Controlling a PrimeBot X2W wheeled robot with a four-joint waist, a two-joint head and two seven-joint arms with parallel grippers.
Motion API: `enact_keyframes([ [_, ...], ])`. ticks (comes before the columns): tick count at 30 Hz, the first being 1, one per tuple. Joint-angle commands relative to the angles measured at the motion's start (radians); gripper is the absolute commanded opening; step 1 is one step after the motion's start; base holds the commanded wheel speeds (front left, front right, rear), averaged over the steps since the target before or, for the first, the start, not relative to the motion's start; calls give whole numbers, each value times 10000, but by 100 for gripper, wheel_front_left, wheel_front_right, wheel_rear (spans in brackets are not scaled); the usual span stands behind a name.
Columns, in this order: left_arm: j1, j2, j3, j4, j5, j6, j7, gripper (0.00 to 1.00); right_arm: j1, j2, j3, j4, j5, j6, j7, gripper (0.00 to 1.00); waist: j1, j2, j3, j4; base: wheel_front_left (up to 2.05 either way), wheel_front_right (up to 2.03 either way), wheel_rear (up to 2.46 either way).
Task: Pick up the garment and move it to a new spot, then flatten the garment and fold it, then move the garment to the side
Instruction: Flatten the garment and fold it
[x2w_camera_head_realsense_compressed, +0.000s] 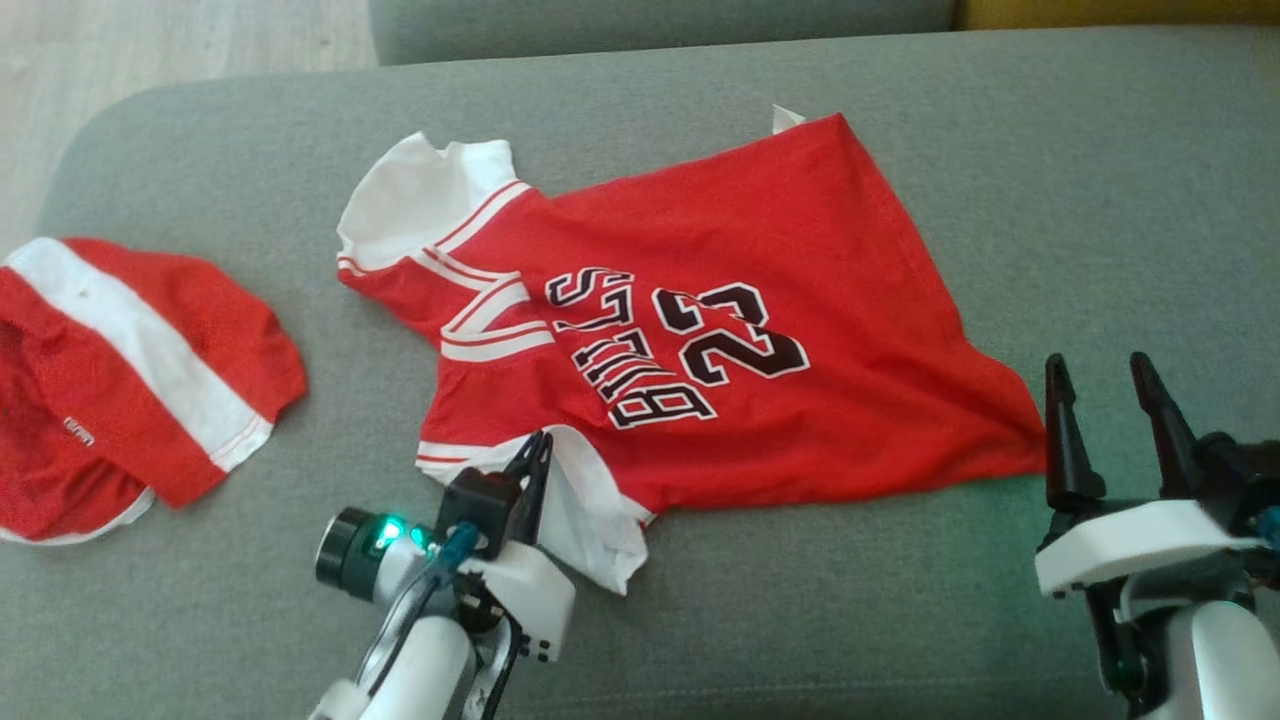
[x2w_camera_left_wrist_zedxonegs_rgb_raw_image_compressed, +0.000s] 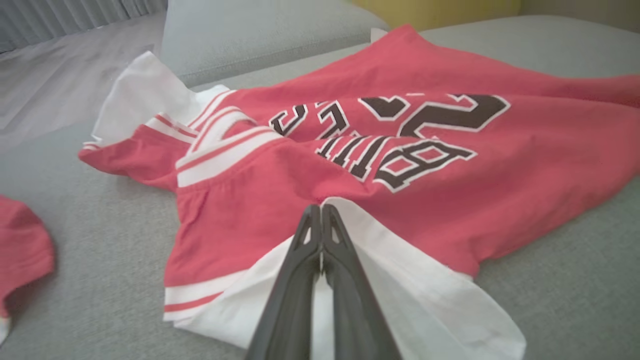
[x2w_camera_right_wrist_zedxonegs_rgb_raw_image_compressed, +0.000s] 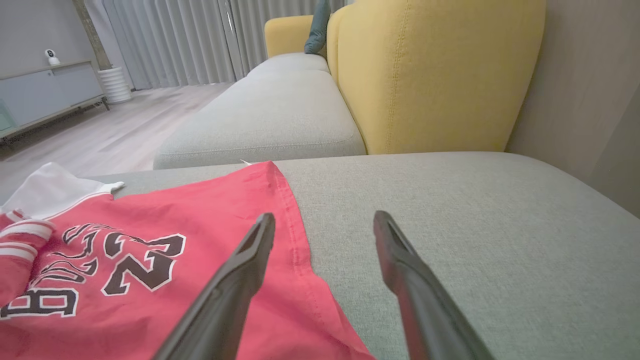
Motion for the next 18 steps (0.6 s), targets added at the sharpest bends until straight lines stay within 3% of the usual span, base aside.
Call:
enact_keyframes([
  [1, -5, 195, 279, -527, -102, 59, -135, 0, -373, -59, 177, -287, 118, 65, -121, 100, 0, 0, -49, 116, 0, 0, 0],
  [10, 2188, 959, 705, -2403, -674, 495, 259, 0, -171, -59, -36, -209, 309, 65, -255, 100, 0, 0, -108, 698, 0, 0, 0],
  [16, 2812, 1210, 842, -2784, -936, 620, 743, 0, -193, -59, -64, -128, 372, 65, -271, 100, 0, 0, -99, 858, 0, 0, 0],
  [17, 2863, 1234, 833, -2797, -974, 599, 807, 20, -203, -59, -64, -113, 386, 65, -272, 100, 0, 0, -99, 860, 0, 0, 0],
  [18, 2922, 1249, 814, -2830, -1020, 564, 849, 57, -211, -59, -79, -94, 411, 65, -277, 100, 0, 0, -101, 859, 0, 0, 0],
])
